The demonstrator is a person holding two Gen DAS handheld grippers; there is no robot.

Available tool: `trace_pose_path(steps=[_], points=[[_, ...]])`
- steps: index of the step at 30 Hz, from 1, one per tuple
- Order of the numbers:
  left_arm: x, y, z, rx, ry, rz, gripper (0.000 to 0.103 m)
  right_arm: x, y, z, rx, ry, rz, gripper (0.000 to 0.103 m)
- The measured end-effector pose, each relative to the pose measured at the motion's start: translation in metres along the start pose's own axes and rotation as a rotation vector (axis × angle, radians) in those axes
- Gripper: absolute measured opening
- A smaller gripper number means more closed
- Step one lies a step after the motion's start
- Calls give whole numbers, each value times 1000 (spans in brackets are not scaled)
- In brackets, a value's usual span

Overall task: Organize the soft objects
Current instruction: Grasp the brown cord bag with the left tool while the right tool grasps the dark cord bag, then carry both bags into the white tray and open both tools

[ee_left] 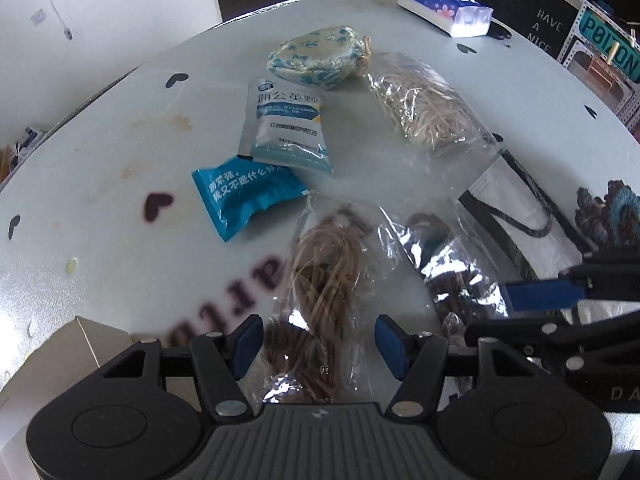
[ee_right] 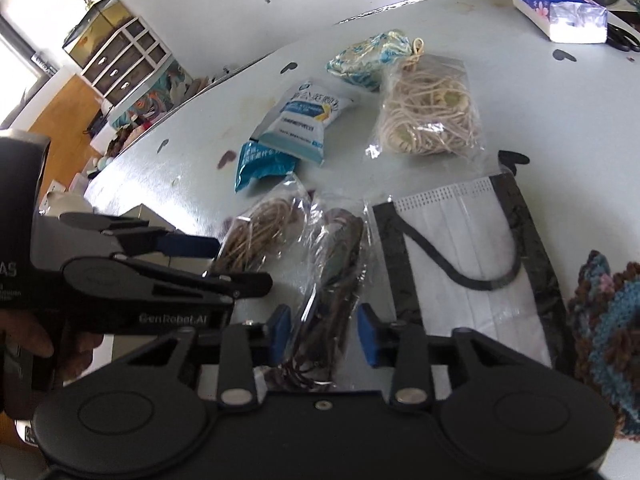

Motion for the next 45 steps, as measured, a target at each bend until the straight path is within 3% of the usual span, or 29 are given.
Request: trace_pose_path(steps=[7,13,25,30,36,45], points=[[10,15,6,67,-12,13,45,8,11,4,21,-13,0,22],[22,32,7,195,20,33,31,16,18,4,26,-27,9,11],[88,58,-6,387,93,213,31,56,25,-21,34,-33,126,5],[124,78,-33,457,104,294,31,70,21,-45,43,-34,181,5],[153,117,-86,524,67,328,31,74,17,-95,66,-59,235,5],[151,183,-179,638,-1,243,31,29,22,-205,130,-130,183,5]])
Point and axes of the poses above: each gripper's, at about its wrist camera, not at the fingertips, and x roughly against the way its jaws point, z to its right, y to its underside, the point moved 4 cm from there along -x, roughly the way its jaws point, and after that the axes turned 3 degrees about x, right-handed, at the moved point
